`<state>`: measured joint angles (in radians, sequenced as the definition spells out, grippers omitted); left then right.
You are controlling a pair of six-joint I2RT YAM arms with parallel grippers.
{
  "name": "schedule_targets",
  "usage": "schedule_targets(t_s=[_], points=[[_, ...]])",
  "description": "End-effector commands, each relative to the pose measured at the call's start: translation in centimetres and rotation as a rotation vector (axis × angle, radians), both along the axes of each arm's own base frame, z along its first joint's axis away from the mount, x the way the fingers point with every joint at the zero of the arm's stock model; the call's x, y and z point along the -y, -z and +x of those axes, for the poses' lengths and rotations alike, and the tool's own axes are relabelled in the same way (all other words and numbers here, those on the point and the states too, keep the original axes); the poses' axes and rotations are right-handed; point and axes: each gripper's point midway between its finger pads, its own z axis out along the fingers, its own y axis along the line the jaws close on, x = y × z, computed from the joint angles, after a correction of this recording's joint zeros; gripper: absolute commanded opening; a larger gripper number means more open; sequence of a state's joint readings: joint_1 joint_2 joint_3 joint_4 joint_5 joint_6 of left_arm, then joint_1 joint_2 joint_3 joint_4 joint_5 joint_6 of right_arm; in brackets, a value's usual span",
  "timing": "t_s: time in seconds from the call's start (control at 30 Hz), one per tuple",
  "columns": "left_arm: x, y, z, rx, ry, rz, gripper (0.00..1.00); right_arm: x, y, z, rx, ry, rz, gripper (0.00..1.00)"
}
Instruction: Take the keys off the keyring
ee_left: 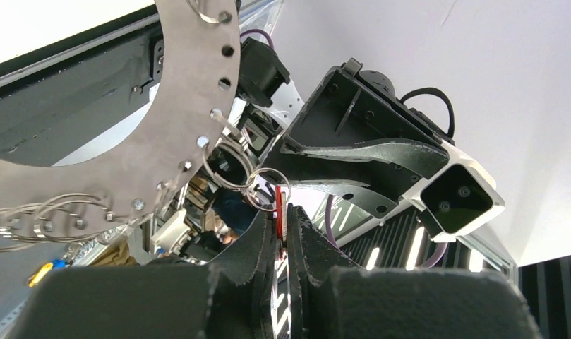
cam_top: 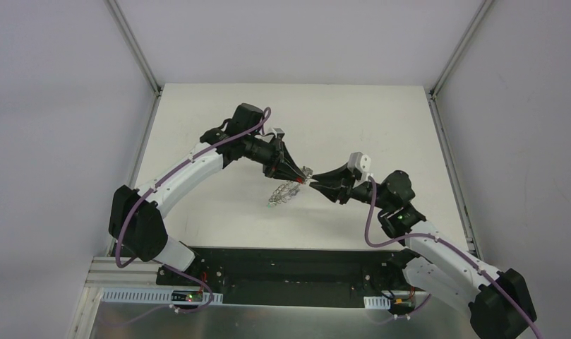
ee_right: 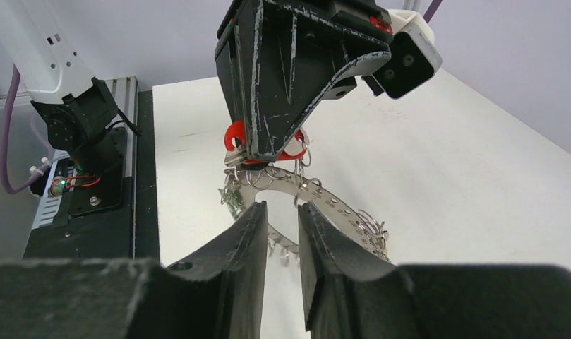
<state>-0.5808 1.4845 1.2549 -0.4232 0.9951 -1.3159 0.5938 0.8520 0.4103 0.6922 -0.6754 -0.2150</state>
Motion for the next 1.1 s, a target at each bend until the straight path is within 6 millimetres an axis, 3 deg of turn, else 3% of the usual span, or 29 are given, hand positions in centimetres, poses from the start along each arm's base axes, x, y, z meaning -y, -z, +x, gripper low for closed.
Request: schedule_targets(t_s=[0.0,0.57,1.07], points=[[0.0,-3.5,-0.5,0.082,0.048,-0.092,0.00,-0.1,-2.0,-0.3,0.062,-0.021,0.020,0.29],[0.7,-4.1,-0.7,0.083,0.053,-0.094,0.00,-1.2,-4.0,0.1,0.088,-0.075,0.050,0.31],[1.0,-4.6,-1.0,0.088,0.066,-0.103,0.00,-1.7,-4.6,0.6,0.111,-0.083,0.042,0.36]])
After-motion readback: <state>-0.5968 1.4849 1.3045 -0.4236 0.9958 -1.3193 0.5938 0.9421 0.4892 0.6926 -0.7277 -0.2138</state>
